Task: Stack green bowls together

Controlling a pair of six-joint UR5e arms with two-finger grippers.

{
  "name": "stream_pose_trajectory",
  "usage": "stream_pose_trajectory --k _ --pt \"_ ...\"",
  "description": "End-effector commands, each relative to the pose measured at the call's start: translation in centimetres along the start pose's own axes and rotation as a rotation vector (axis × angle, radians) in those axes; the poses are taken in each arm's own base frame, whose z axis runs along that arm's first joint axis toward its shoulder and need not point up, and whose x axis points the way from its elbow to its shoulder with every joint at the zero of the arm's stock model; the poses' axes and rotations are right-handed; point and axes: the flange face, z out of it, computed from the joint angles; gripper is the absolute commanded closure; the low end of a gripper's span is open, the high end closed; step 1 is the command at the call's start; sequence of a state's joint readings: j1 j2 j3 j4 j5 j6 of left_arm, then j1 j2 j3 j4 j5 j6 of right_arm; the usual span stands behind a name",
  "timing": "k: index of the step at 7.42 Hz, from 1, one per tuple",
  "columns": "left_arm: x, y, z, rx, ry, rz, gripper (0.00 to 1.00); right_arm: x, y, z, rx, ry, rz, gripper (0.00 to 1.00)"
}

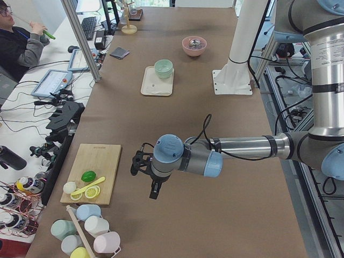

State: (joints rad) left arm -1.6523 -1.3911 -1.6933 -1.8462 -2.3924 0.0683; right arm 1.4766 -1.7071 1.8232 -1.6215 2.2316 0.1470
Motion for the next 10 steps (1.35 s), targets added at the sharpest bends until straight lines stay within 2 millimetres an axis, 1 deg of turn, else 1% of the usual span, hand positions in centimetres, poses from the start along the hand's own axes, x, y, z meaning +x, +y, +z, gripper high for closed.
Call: stream_pose_trajectory --k 1,10 --pt "0.2 0.09 -0.16 0.003 0.0 0.007 0.02 -0.04 0.01 0.06 -0.002 -0.003 0.0 0.0" --pt "0.5 0.14 -0.38 0.006 0.017 0.006 0.02 -0.04 0.01 0.06 -0.002 -0.003 0.0 0.0"
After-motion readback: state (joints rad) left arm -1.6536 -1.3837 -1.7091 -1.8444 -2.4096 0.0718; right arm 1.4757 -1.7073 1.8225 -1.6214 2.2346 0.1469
